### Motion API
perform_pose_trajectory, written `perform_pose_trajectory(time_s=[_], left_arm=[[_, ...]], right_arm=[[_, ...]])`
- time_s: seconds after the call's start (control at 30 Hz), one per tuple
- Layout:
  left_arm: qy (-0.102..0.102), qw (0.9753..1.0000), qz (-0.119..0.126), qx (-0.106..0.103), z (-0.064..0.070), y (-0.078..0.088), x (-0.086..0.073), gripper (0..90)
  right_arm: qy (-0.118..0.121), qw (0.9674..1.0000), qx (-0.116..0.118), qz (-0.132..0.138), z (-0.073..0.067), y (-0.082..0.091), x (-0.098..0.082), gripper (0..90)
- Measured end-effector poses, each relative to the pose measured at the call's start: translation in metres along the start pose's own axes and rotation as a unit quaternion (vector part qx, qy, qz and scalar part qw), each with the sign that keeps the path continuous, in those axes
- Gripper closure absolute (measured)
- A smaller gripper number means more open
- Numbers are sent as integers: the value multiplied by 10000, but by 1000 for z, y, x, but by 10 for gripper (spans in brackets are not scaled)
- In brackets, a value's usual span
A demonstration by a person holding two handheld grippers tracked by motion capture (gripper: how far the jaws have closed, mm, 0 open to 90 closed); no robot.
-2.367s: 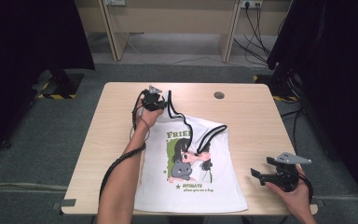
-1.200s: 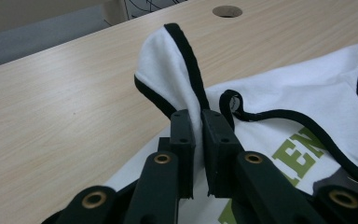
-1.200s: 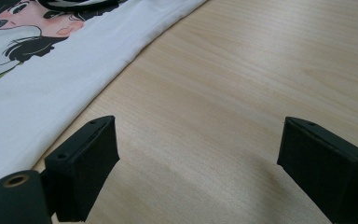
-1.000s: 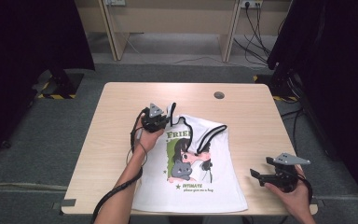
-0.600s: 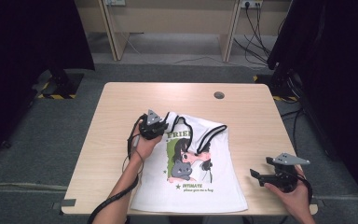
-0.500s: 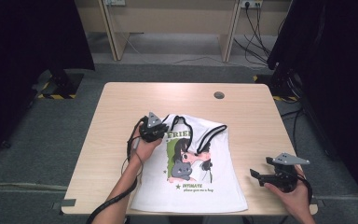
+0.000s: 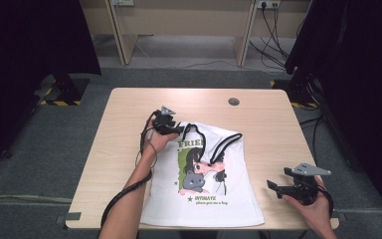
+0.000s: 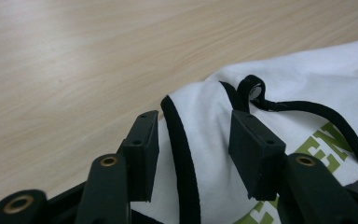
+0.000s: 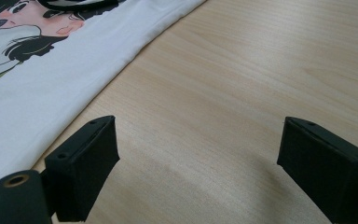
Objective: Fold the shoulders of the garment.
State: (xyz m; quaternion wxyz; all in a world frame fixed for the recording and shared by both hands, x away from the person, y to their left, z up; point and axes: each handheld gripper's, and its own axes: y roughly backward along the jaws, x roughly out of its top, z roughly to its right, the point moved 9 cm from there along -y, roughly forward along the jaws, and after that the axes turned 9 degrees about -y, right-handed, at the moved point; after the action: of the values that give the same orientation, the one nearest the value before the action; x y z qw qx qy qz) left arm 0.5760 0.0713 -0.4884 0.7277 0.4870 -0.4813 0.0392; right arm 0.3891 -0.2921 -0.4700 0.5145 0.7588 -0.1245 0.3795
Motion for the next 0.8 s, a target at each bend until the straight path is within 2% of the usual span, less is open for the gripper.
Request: perform_pose_trajectory(time_s=[0.1,0.17,0.27,0.5,0.6,0.63,0.8], left_arm=[[-78,9998,-116,-133,5,-4,-5,613],[-129,9998,-80,-146,7,-4,-6,694],[-322,9994,-31,-141,10,-3,-6,776],[-480,9985,252,-104,18,10,-3,807],[-759,9961,441,-89,21,18,-2,799],[-646,9970,413,-67,24,22,-5,795],[-717,9959,546,-28,27,30,-11,783]], right_arm=[[-1,10000,11,-13,0,0,0,122],[15,10000,10,-16,0,0,0,122],[31,10000,-6,-10,0,0,0,122],[38,10000,-11,-23,-1,0,0,123],[43,10000,-7,-13,-1,0,0,123],[42,10000,-8,-20,-1,0,0,123],[76,10000,-13,-35,-1,-1,-1,123]])
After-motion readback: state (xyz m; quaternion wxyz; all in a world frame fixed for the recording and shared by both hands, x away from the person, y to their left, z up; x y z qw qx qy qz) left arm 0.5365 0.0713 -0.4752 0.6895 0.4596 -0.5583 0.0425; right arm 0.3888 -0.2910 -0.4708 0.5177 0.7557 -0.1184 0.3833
